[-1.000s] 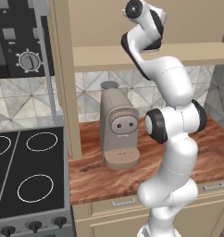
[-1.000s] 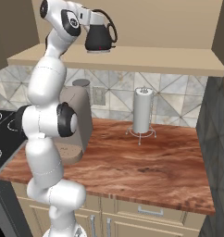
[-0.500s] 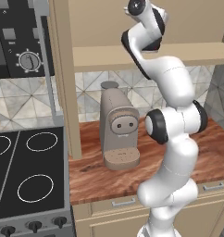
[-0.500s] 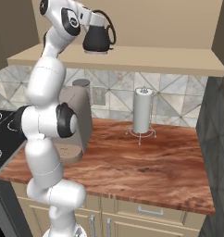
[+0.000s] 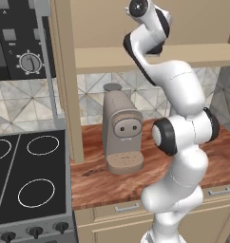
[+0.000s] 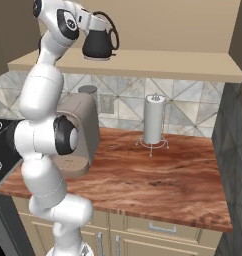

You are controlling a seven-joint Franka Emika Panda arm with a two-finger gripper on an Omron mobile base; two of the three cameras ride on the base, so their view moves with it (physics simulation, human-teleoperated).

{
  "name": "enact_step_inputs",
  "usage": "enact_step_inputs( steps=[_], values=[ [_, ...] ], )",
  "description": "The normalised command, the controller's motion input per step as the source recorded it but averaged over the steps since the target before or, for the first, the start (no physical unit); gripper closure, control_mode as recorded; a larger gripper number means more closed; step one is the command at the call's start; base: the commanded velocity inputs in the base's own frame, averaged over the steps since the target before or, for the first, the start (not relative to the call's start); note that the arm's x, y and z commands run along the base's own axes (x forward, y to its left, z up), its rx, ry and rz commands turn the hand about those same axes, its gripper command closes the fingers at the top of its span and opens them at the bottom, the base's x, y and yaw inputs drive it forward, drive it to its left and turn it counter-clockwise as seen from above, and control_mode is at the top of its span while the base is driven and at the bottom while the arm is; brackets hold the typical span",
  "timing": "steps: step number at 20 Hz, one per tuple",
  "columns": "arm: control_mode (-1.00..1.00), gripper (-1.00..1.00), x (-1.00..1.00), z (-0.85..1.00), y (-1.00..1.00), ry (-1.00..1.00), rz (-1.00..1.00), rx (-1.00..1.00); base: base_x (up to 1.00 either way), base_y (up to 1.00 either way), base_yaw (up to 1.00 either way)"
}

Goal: Open the cabinet, pick the kettle from the cabinet, and place it in the sink.

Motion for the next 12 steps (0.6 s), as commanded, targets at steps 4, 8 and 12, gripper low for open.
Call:
enact_step_inputs(
  steps=[4,8,12],
  values=[
    [-1.00,1.00,-0.33,-0.35,0.30,-0.16,0.00,0.00,0.00,0.00,0.00],
    [-1.00,1.00,-0.34,-0.20,0.24,-0.13,0.00,0.00,0.00,0.00,0.00],
    [-1.00,1.00,-0.37,0.00,0.14,-0.01,0.00,0.02,0.00,0.00,0.00]
  ],
)
